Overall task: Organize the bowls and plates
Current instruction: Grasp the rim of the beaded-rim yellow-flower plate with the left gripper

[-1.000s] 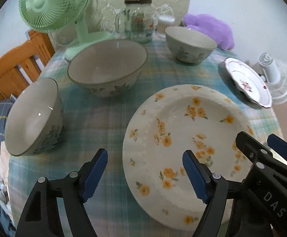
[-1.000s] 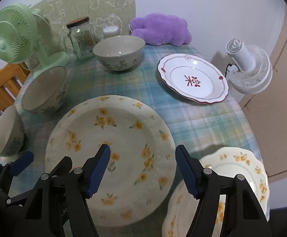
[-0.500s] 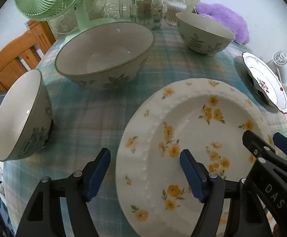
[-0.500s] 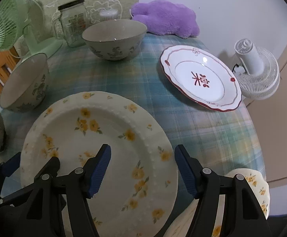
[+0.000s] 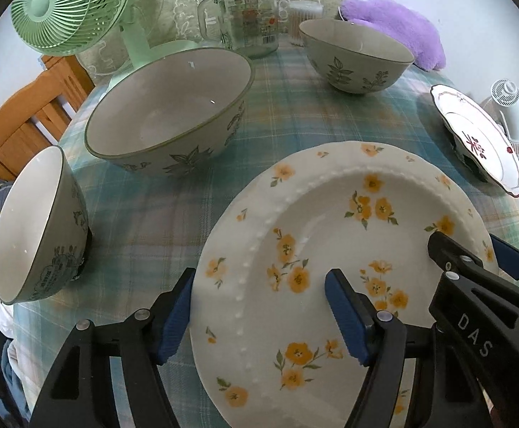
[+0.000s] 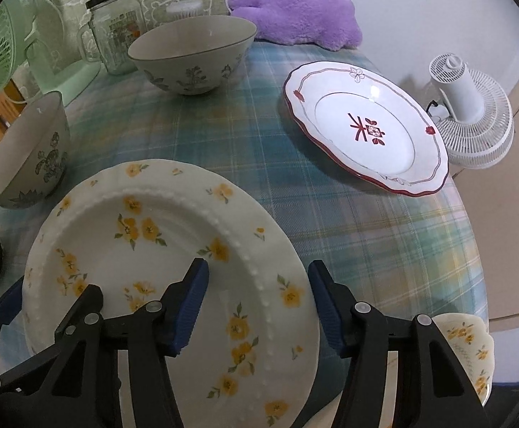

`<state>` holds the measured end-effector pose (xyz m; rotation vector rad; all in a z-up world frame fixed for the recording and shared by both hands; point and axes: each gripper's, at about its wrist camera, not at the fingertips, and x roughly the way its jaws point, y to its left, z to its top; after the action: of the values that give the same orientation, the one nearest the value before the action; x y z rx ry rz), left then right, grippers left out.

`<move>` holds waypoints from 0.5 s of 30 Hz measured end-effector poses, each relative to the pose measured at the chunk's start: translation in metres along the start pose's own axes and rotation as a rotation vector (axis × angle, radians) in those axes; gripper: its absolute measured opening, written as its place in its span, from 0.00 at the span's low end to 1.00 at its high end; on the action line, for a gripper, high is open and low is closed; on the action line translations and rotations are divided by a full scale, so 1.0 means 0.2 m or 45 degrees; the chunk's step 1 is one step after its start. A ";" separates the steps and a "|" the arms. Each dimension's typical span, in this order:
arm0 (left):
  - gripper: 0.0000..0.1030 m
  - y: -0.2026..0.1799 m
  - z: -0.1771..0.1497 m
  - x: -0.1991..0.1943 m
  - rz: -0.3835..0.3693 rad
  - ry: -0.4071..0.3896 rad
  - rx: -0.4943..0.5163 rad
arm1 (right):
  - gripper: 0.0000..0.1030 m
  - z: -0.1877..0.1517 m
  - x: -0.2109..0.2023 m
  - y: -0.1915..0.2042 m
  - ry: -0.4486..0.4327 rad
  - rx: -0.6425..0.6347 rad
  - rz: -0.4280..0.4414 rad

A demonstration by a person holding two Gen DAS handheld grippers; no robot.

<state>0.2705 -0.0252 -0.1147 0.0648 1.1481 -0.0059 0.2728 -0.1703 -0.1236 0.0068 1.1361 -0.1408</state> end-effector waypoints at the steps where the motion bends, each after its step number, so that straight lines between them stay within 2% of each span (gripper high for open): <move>1: 0.71 0.00 0.00 0.00 -0.002 0.004 0.002 | 0.59 0.00 -0.01 0.00 0.001 -0.001 -0.007; 15: 0.71 0.12 -0.06 -0.16 -0.008 -0.029 -0.017 | 0.59 -0.03 -0.17 0.08 -0.015 -0.006 0.005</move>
<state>0.2482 -0.0019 -0.0892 0.0488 1.1253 -0.0046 0.2547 -0.1497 -0.0976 0.0041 1.1248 -0.1341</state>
